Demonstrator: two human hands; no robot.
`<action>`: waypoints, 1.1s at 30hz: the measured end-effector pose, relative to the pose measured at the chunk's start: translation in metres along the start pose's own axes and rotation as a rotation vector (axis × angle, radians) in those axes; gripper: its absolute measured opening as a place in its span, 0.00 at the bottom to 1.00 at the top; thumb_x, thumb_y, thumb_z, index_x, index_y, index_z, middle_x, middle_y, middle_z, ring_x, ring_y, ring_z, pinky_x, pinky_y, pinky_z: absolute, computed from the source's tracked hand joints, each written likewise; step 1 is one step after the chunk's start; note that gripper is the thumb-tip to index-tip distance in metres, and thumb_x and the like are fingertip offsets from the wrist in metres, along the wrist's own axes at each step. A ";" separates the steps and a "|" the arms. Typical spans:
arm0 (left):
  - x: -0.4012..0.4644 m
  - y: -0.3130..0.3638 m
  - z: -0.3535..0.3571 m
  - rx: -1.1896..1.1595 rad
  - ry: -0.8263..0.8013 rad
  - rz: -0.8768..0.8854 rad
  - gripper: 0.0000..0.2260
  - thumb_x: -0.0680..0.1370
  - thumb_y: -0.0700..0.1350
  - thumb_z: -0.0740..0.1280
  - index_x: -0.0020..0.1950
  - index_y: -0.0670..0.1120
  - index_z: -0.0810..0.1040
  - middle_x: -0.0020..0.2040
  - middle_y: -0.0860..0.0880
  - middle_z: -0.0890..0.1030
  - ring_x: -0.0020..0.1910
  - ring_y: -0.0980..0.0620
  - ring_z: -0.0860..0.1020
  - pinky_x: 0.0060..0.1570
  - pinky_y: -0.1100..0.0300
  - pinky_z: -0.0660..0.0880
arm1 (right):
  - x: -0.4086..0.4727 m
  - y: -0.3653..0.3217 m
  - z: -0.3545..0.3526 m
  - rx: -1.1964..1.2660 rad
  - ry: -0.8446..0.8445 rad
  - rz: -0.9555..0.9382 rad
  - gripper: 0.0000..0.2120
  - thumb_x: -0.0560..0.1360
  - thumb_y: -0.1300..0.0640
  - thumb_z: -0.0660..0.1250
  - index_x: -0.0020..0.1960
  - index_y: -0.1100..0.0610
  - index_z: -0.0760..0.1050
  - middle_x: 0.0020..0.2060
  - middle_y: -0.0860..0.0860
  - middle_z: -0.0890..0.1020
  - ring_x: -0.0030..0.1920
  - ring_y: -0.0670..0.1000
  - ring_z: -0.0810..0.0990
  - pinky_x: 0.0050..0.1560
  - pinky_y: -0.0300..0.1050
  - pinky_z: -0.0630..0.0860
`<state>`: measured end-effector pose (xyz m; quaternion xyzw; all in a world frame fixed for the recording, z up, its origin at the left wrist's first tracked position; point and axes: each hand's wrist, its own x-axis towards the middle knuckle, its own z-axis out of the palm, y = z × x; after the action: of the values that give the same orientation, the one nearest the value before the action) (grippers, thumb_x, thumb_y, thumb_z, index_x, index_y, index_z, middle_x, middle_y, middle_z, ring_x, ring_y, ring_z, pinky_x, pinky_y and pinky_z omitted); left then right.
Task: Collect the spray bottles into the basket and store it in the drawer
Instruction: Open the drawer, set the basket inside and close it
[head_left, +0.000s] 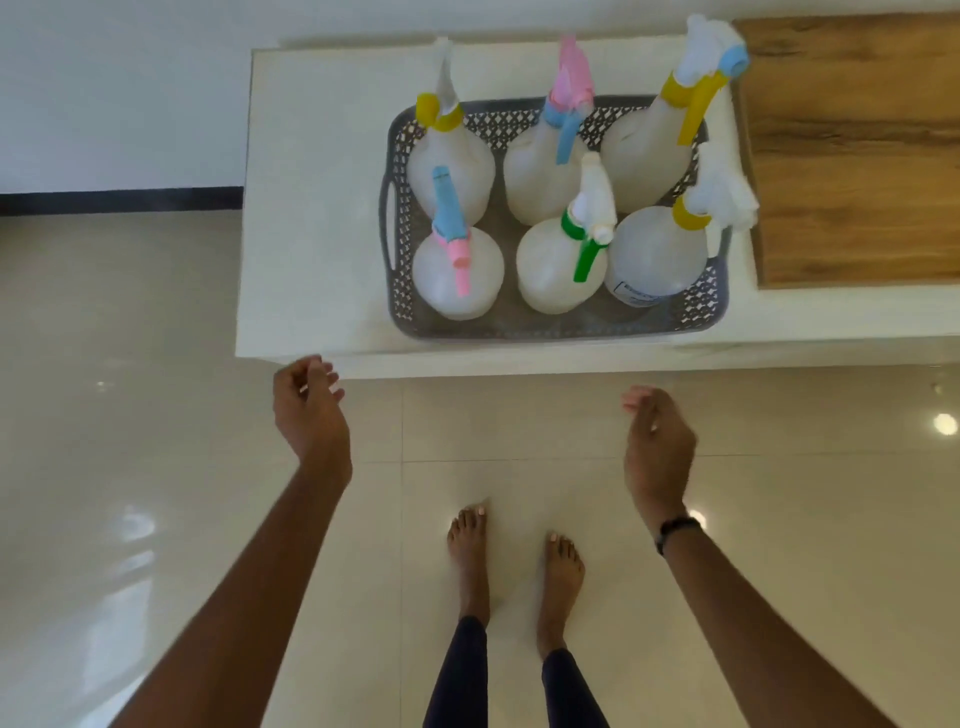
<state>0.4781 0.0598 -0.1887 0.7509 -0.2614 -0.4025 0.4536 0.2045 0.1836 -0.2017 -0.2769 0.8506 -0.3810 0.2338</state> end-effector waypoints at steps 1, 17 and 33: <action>0.003 -0.010 -0.008 -0.001 0.029 -0.040 0.03 0.79 0.41 0.61 0.51 0.46 0.72 0.49 0.46 0.77 0.43 0.55 0.78 0.41 0.65 0.76 | -0.016 -0.001 0.009 -0.069 -0.103 -0.093 0.12 0.80 0.60 0.55 0.49 0.58 0.77 0.45 0.55 0.83 0.47 0.56 0.82 0.48 0.47 0.78; 0.097 -0.019 -0.037 -0.055 0.007 -0.114 0.20 0.76 0.30 0.50 0.55 0.50 0.74 0.56 0.53 0.77 0.57 0.56 0.77 0.57 0.61 0.74 | -0.062 -0.067 0.142 -0.293 -0.364 -0.724 0.10 0.78 0.63 0.60 0.57 0.60 0.76 0.51 0.53 0.82 0.52 0.50 0.80 0.54 0.41 0.78; 0.141 -0.038 -0.040 0.051 -0.094 0.043 0.20 0.69 0.30 0.49 0.38 0.53 0.73 0.39 0.56 0.76 0.38 0.56 0.72 0.42 0.63 0.69 | -0.057 -0.084 0.176 -0.342 -0.362 -0.765 0.11 0.80 0.59 0.57 0.58 0.58 0.76 0.50 0.52 0.83 0.52 0.49 0.80 0.56 0.38 0.74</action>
<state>0.5890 -0.0108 -0.2638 0.7368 -0.3086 -0.4206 0.4302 0.3780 0.0824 -0.2308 -0.6679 0.6834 -0.2394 0.1721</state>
